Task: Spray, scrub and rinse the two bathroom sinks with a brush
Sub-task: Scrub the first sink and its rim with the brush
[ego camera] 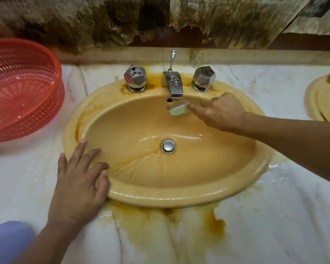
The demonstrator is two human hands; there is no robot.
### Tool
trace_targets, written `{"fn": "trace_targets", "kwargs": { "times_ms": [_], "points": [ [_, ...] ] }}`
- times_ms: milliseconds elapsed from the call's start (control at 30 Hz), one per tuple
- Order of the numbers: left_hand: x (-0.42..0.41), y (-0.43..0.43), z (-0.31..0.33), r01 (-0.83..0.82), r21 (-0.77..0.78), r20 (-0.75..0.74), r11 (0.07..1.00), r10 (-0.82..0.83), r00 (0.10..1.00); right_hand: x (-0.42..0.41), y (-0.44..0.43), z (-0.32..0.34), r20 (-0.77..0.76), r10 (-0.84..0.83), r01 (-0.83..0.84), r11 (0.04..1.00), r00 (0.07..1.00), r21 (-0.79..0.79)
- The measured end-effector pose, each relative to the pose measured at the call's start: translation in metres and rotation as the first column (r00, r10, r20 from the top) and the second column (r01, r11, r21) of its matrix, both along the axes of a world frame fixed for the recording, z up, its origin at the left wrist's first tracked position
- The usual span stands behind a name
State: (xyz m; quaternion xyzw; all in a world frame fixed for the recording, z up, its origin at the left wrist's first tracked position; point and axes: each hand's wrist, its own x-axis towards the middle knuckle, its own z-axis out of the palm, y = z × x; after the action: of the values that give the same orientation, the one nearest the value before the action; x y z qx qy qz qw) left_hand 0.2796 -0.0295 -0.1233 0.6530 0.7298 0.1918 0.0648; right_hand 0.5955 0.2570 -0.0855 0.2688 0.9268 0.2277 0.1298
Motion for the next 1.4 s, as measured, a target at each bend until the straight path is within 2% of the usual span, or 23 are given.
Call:
{"fn": "trace_targets", "kwargs": {
  "times_ms": [67,133,200,333,467,600,633,733,800,900,1000,1067,1167,1267,1300,1400],
  "points": [
    [0.0,0.0,0.0,0.0,-0.002,0.001,1.0,0.0,1.0,-0.009,0.001,-0.002,-0.125,0.037,-0.032,0.999,0.992,0.041],
    [0.0,0.0,0.0,-0.007,-0.009,0.006,1.0,0.007,1.0,-0.014,0.003,-0.01,-0.084,0.135,-0.138,0.99,0.987,-0.028],
    [0.0,-0.001,0.0,-0.013,-0.014,0.011,1.0,0.013,1.0,-0.016,0.002,-0.01,-0.068,0.18,-0.182,0.983,0.981,-0.029],
    [0.0,0.0,0.0,-0.017,-0.017,0.009,1.0,0.017,1.0,-0.01,0.006,0.009,-0.247,0.063,-0.05,0.997,0.967,0.059],
    [0.001,0.0,0.001,-0.02,-0.022,0.017,1.0,0.02,1.0,0.001,0.007,-0.003,-0.111,0.191,-0.192,0.981,0.975,-0.001],
    [0.001,0.0,0.0,-0.023,-0.026,0.015,0.999,0.024,1.0,-0.002,0.013,0.007,-0.289,0.082,-0.071,0.996,0.954,0.05],
    [0.001,0.0,0.0,-0.022,-0.024,0.012,0.999,0.022,1.0,-0.001,0.014,0.004,-0.284,0.098,-0.089,0.995,0.954,0.044],
    [0.001,0.0,0.0,-0.021,-0.016,0.003,1.0,0.021,1.0,0.007,0.011,-0.012,-0.15,0.161,-0.166,0.986,0.975,-0.021],
    [0.001,0.001,0.0,-0.019,-0.01,-0.005,1.0,0.019,1.0,0.005,0.011,-0.012,-0.262,0.06,-0.076,0.996,0.963,-0.05],
    [0.0,0.001,-0.001,-0.018,-0.007,-0.009,1.0,0.018,1.0,0.002,0.008,-0.008,-0.466,-0.053,0.019,0.997,0.883,-0.078],
    [0.0,0.0,-0.001,-0.021,-0.014,-0.008,1.0,0.021,1.0,0.004,0.001,-0.006,-0.442,-0.119,0.043,0.983,0.889,-0.178],
    [0.0,0.001,0.0,-0.019,-0.012,-0.01,1.0,0.019,1.0,0.004,0.002,0.0,-0.466,-0.202,0.096,0.966,0.862,-0.241],
    [-0.001,0.001,0.0,-0.013,-0.011,-0.012,1.0,0.013,1.0,0.004,-0.003,0.008,-0.556,-0.303,0.094,0.923,0.774,-0.373],
    [-0.001,0.001,-0.001,-0.016,-0.012,-0.012,1.0,0.015,1.0,0.008,-0.004,0.008,-0.659,-0.313,0.046,0.92,0.684,-0.389],
    [-0.001,0.001,-0.001,-0.015,-0.013,-0.011,1.0,0.015,1.0,0.009,0.0,0.007,-0.653,-0.299,0.032,0.921,0.696,-0.388],
    [-0.001,0.0,0.0,-0.017,-0.015,-0.005,1.0,0.017,1.0,0.009,0.008,0.004,-0.451,-0.193,0.005,0.923,0.871,-0.384]
  ]
}}
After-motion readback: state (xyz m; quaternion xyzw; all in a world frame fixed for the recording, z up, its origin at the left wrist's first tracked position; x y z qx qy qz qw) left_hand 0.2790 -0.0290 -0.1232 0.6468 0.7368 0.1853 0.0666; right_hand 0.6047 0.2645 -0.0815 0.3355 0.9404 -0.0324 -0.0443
